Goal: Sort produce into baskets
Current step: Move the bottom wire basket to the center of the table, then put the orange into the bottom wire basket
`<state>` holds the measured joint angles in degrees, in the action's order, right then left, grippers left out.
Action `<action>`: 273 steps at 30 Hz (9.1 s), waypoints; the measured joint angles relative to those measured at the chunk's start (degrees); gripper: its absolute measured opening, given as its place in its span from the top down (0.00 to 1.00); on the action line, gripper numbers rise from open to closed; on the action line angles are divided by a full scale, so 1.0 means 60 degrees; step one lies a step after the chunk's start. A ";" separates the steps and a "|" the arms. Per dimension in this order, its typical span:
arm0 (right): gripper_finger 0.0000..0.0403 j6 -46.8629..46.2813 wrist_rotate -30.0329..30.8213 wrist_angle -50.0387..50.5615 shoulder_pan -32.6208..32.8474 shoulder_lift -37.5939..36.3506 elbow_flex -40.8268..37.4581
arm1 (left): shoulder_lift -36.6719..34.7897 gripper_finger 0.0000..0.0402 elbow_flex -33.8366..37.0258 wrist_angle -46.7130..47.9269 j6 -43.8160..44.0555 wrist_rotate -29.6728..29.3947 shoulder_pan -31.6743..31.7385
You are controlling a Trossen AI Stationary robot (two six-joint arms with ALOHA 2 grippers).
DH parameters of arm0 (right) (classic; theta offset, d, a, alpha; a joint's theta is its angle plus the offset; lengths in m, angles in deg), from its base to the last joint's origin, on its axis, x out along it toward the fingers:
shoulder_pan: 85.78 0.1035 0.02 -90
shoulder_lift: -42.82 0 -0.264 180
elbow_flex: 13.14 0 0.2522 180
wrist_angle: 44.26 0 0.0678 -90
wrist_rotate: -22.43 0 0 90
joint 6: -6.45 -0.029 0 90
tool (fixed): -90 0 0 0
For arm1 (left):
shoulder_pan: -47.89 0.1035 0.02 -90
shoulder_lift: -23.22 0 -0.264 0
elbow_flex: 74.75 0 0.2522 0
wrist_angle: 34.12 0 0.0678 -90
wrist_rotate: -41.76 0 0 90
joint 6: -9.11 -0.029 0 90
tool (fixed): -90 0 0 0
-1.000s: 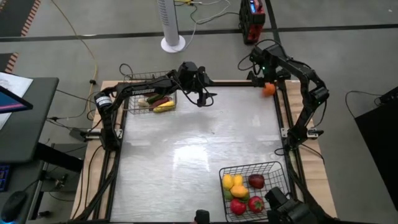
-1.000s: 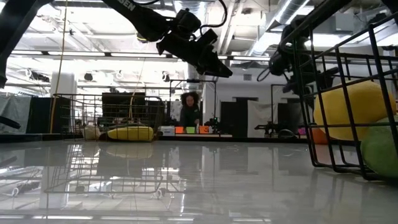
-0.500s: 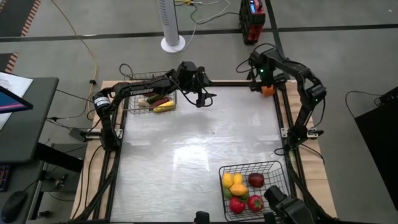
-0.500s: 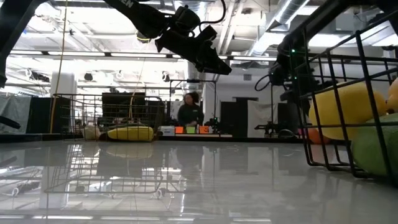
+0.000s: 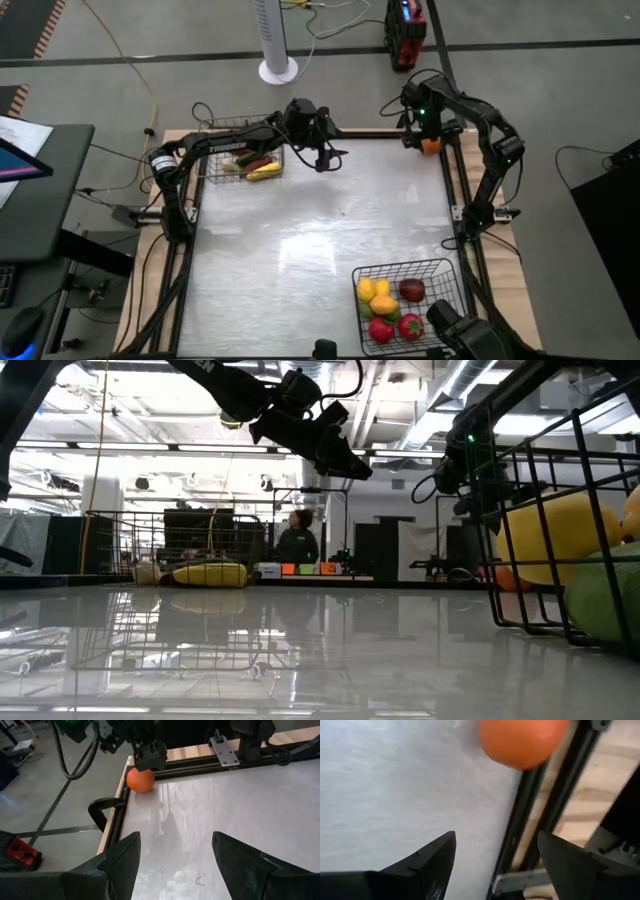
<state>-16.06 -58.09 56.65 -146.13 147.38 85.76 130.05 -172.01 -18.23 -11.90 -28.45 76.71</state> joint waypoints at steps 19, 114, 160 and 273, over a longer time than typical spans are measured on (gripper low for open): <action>0.23 -0.1646 0.0157 -0.0691 0.2324 -0.1295 -0.1832 | -0.0004 0.41 0.0007 0.0372 0.0361 0.1883 0.0491; 0.28 -0.3502 -0.2573 -0.2750 1.4018 -0.2967 -0.2359 | -0.1282 0.41 0.0543 0.1212 0.0269 0.2223 0.0954; 0.87 0.5802 -0.1089 -0.6116 0.8755 -0.2448 -0.2368 | -0.3971 0.41 0.2590 0.0203 0.0079 0.1977 0.1843; 0.08 -0.0123 0.1106 -0.4542 0.2516 -0.1793 -0.2396 | -0.3905 0.41 0.2590 0.0458 -0.0270 0.1601 0.1089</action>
<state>-16.80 -51.46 29.40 -131.04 136.62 71.39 106.62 -156.47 -15.48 -13.52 -18.84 83.24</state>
